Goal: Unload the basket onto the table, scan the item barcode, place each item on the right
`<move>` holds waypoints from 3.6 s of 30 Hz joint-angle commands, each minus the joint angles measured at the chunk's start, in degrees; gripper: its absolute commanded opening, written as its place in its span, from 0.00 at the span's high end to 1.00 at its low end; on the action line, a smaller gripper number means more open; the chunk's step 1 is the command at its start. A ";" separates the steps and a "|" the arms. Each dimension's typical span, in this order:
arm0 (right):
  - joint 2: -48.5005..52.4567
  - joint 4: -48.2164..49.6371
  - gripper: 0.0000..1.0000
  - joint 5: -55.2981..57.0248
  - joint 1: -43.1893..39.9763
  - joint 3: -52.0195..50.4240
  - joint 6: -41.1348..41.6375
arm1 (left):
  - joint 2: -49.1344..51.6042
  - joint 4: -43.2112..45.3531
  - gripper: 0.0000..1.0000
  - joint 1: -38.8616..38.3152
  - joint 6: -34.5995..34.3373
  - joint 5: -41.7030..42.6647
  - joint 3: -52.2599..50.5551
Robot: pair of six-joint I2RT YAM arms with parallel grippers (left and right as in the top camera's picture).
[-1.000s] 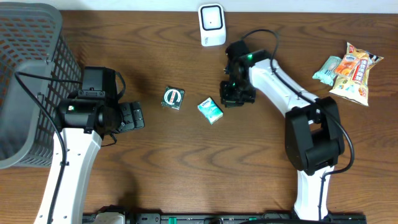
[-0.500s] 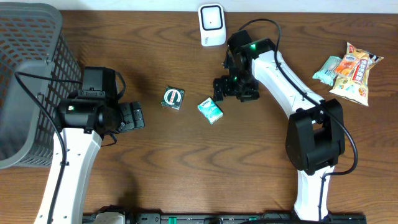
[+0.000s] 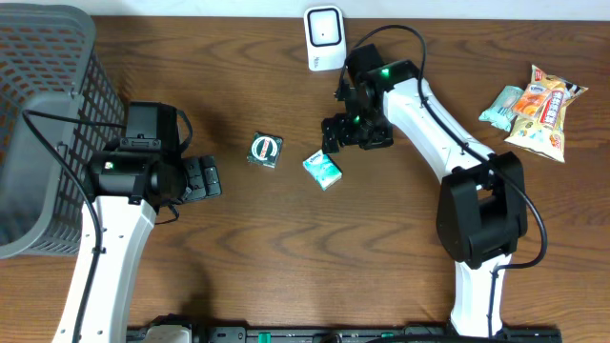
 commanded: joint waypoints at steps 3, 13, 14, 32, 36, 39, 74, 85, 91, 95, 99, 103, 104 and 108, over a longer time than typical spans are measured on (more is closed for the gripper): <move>-0.26 0.63 0.14 -0.13 0.96 0.74 -1.14 | 0.20 -0.11 0.02 -0.17 -0.50 -0.31 -0.28; -0.26 1.09 0.01 -0.11 1.79 0.74 -1.14 | 0.20 -0.11 0.02 -0.17 -0.50 -0.28 -0.28; -0.26 1.25 0.01 -0.09 1.95 0.74 -1.18 | 0.20 -0.11 0.02 -0.17 -0.50 -0.31 -0.28; -0.26 4.96 0.28 1.20 5.01 -2.34 -2.40 | 0.20 -0.11 0.02 -0.17 -0.50 -0.31 -0.28; -0.26 7.74 0.34 2.03 5.44 -5.11 -2.40 | 0.20 -0.11 0.02 -0.17 -0.50 -0.31 -0.28; -0.26 9.01 0.34 2.01 5.64 -6.36 -2.40 | 0.20 -0.11 0.02 -0.17 -0.50 -0.28 -0.28; -0.26 14.97 0.47 0.90 6.75 -12.00 -2.40 | 0.20 -0.11 0.02 -0.17 -0.50 -0.28 -0.28; -0.26 17.99 0.65 1.40 7.67 -15.98 -2.40 | 0.20 -0.11 0.03 -0.17 -0.50 -0.28 -0.28; -0.26 18.08 0.78 1.36 7.13 -17.25 -2.40 | 0.20 -0.11 0.02 -0.17 -0.50 -0.31 -0.28; -0.26 17.90 0.87 -1.44 6.01 -16.94 -2.43 | 0.20 -0.11 0.02 -0.17 -0.50 -0.31 -0.28; -0.28 17.44 0.91 -8.81 3.39 -16.11 -2.49 | 0.20 -0.11 0.02 -0.17 -0.50 -0.31 -0.28; -0.28 17.11 0.96 -20.72 0.09 -15.69 -5.81 | 0.20 -0.11 0.02 -0.17 -0.50 -0.31 -0.28; -0.28 17.00 0.96 -23.37 -0.68 -15.67 -6.36 | 0.20 -0.11 0.02 -0.17 -0.50 -0.31 -0.28; -0.28 15.67 0.99 -31.69 -3.63 -15.67 -8.48 | 0.20 -0.11 0.02 -0.17 -0.50 -0.31 -0.28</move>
